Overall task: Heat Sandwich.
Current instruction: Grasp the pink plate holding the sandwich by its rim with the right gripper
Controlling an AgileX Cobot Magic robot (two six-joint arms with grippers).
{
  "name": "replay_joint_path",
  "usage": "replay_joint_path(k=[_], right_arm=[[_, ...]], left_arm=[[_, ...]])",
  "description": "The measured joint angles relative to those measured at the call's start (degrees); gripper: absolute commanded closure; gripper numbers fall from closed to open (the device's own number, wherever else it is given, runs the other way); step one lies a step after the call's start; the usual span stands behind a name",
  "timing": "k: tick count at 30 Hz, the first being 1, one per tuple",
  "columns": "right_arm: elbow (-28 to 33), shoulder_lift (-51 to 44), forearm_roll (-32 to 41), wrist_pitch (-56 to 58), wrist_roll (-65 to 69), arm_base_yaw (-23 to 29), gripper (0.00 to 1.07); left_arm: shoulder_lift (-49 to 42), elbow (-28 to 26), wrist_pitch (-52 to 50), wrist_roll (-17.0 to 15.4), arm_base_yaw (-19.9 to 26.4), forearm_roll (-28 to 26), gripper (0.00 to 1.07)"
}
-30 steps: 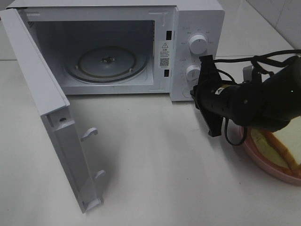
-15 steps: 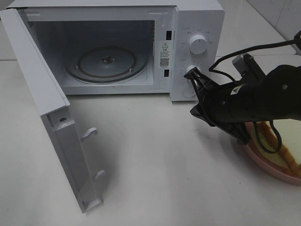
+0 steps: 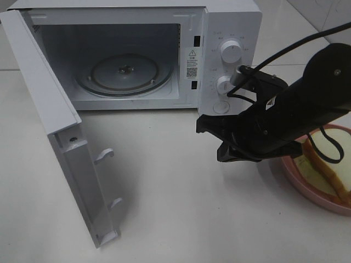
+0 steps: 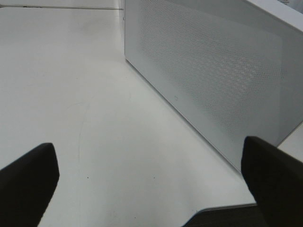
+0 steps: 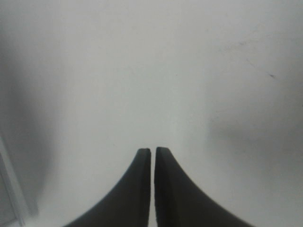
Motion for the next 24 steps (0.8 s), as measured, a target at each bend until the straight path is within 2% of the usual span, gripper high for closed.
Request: replay_joint_path(k=[2, 6, 10, 15, 19, 20, 21, 24], right_arm=[[-1.72, 0.0, -6.19, 5.84, -2.35, 0.0, 1.01], [-3.5, -0.06, -13.52, 12.55, -2.81, 0.0, 1.0], [-4.98, -0.06, -17.19, 17.7, -3.09, 0.0, 0.98], [-7.39, -0.06, -22.29, 24.29, -3.15, 0.0, 0.89], [-9.11, -0.52, -24.64, 28.53, -3.84, -0.57, 0.62], [-9.11, -0.52, -24.64, 28.53, -3.84, -0.57, 0.62], [-9.51, -0.74, -25.38, 29.51, -4.35, -0.63, 0.47], [-9.74, -1.26, -26.64, 29.74, -6.19, -0.86, 0.24]], left_arm=[[0.0, 0.0, 0.0, 0.0, 0.0, 0.0, 0.09], [0.0, 0.0, 0.0, 0.0, 0.0, 0.0, 0.09], [0.0, 0.0, 0.0, 0.0, 0.0, 0.0, 0.09], [0.0, 0.0, 0.0, 0.0, 0.0, 0.0, 0.09], [0.0, 0.0, 0.0, 0.0, 0.0, 0.0, 0.09], [0.0, 0.0, 0.0, 0.0, 0.0, 0.0, 0.09], [0.0, 0.0, 0.0, 0.0, 0.0, 0.0, 0.09], [0.0, 0.0, 0.0, 0.0, 0.0, 0.0, 0.09]])
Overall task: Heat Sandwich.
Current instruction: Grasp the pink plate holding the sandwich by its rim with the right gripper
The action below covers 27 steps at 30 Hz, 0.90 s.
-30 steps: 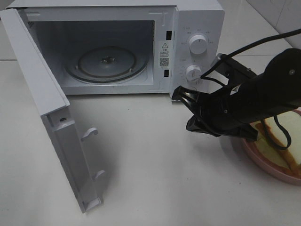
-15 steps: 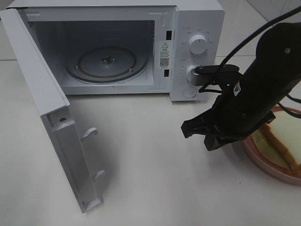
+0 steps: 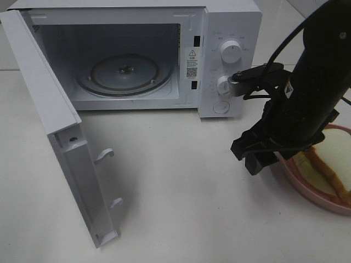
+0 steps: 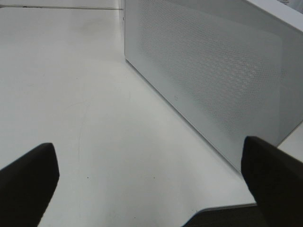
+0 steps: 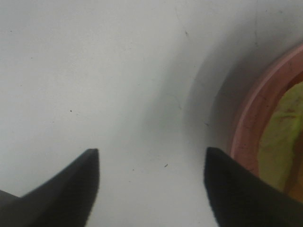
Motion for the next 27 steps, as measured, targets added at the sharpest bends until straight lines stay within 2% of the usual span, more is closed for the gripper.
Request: replay_joint_path(k=[1, 2, 3, 5, 15, 27], right_arm=[[0.0, 0.0, 0.0, 0.0, 0.0, 0.0, 0.24], [0.0, 0.0, -0.06, 0.17, -0.46, -0.34, 0.13], [0.0, 0.0, -0.06, 0.23, -0.86, -0.52, 0.1], [0.0, 0.0, -0.23, 0.63, -1.03, -1.38, 0.07], [-0.06, 0.0, -0.4, 3.09, -2.06, -7.16, 0.1], [-0.06, 2.06, -0.06, 3.09, -3.38, -8.42, 0.13]], left_arm=[[0.0, 0.0, 0.0, 0.0, 0.0, 0.0, 0.09], [0.0, 0.0, 0.0, 0.0, 0.0, 0.0, 0.09], [0.0, 0.0, 0.0, 0.0, 0.0, 0.0, 0.09], [0.0, 0.0, 0.0, 0.0, 0.0, 0.0, 0.09], [0.0, 0.0, 0.0, 0.0, 0.0, 0.0, 0.09], [0.0, 0.0, 0.0, 0.0, 0.0, 0.0, 0.09]])
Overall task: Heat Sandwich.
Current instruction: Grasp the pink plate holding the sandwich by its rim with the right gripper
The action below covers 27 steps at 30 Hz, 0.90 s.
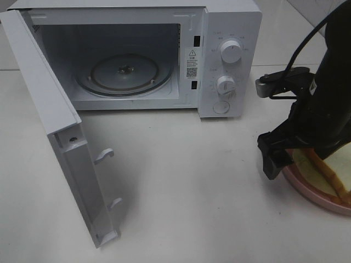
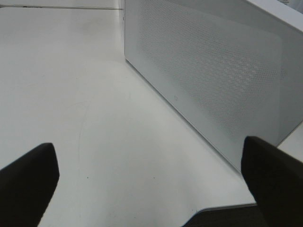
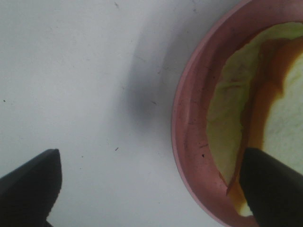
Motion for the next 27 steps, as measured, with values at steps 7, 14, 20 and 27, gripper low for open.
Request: replay_joint_path(k=[7, 14, 20, 27], right_arm=[[0.0, 4.87, 0.0, -2.12, -0.52, 0.0, 0.14], [0.0, 7.51, -0.11, -5.1, -0.57, 0.0, 0.15], [0.0, 10.94, -1.49, -7.39, -0.57, 0.0, 0.17], [0.0, 13.75, -2.75, -9.28, -0.57, 0.0, 0.18]], left_arm=[[0.0, 0.0, 0.0, 0.0, 0.0, 0.0, 0.09], [0.0, 0.0, 0.0, 0.0, 0.0, 0.0, 0.09], [0.0, 0.0, 0.0, 0.0, 0.0, 0.0, 0.09], [0.0, 0.0, 0.0, 0.0, 0.0, 0.0, 0.09]])
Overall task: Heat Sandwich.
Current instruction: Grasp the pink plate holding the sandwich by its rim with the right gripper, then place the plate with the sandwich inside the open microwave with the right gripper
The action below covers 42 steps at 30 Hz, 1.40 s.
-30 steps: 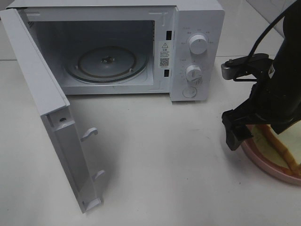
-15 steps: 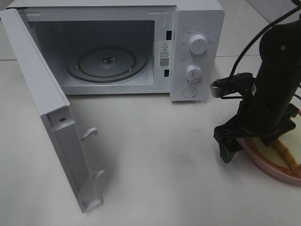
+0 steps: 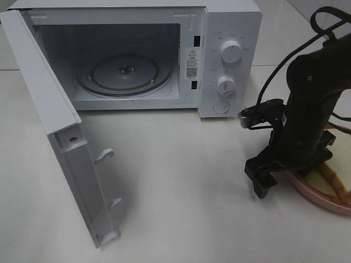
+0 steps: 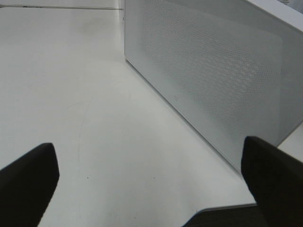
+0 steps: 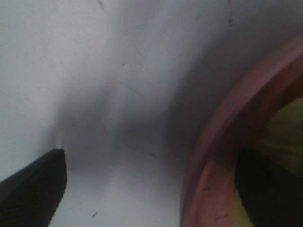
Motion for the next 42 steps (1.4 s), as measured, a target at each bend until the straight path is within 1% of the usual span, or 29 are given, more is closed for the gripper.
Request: replay_joint_path(k=[6, 7, 8, 10, 11, 12, 14, 15, 16, 17, 19, 20, 21, 22, 38, 42], right_arm=[[0.0, 0.97, -0.52, -0.52, 0.0, 0.0, 0.21], [0.0, 0.97, -0.8, -0.52, 0.0, 0.0, 0.23], [0.0, 0.97, -1.26, -0.52, 0.0, 0.0, 0.29], [0.0, 0.97, -1.38, -0.52, 0.0, 0.0, 0.36], [0.0, 0.97, -1.38, -0.52, 0.0, 0.0, 0.36], [0.0, 0.97, -1.43, -0.52, 0.11, 0.0, 0.44], [0.0, 0.97, -2.12, -0.4, 0.69, 0.0, 0.56], [0.0, 0.97, -2.12, -0.4, 0.69, 0.0, 0.56], [0.0, 0.97, -3.32, -0.23, 2.18, 0.0, 0.62], [0.0, 0.97, -4.07, -0.17, 2.92, 0.0, 0.74], [0.0, 0.97, -6.19, -0.11, 4.93, 0.0, 0.88], [0.0, 0.97, -6.19, -0.11, 4.93, 0.0, 0.88], [0.0, 0.97, -8.48, -0.11, 6.47, 0.0, 1.01], [0.0, 0.97, -9.34, -0.06, 6.7, 0.0, 1.07], [0.0, 0.23, -13.75, 3.15, 10.6, 0.06, 1.07], [0.0, -0.52, -16.33, 5.21, 12.66, 0.57, 1.07]], left_arm=[[0.0, 0.0, 0.0, 0.0, 0.0, 0.0, 0.09], [0.0, 0.0, 0.0, 0.0, 0.0, 0.0, 0.09], [0.0, 0.0, 0.0, 0.0, 0.0, 0.0, 0.09], [0.0, 0.0, 0.0, 0.0, 0.0, 0.0, 0.09], [0.0, 0.0, 0.0, 0.0, 0.0, 0.0, 0.09], [0.0, 0.0, 0.0, 0.0, 0.0, 0.0, 0.09], [0.0, 0.0, 0.0, 0.0, 0.0, 0.0, 0.09], [0.0, 0.0, 0.0, 0.0, 0.0, 0.0, 0.09], [0.0, 0.0, 0.0, 0.0, 0.0, 0.0, 0.09], [0.0, 0.0, 0.0, 0.0, 0.0, 0.0, 0.09], [0.0, 0.0, 0.0, 0.0, 0.0, 0.0, 0.09], [0.0, 0.0, 0.0, 0.0, 0.0, 0.0, 0.09], [0.0, 0.0, 0.0, 0.0, 0.0, 0.0, 0.09], [0.0, 0.0, 0.0, 0.0, 0.0, 0.0, 0.09], [0.0, 0.0, 0.0, 0.0, 0.0, 0.0, 0.09], [0.0, 0.0, 0.0, 0.0, 0.0, 0.0, 0.09]])
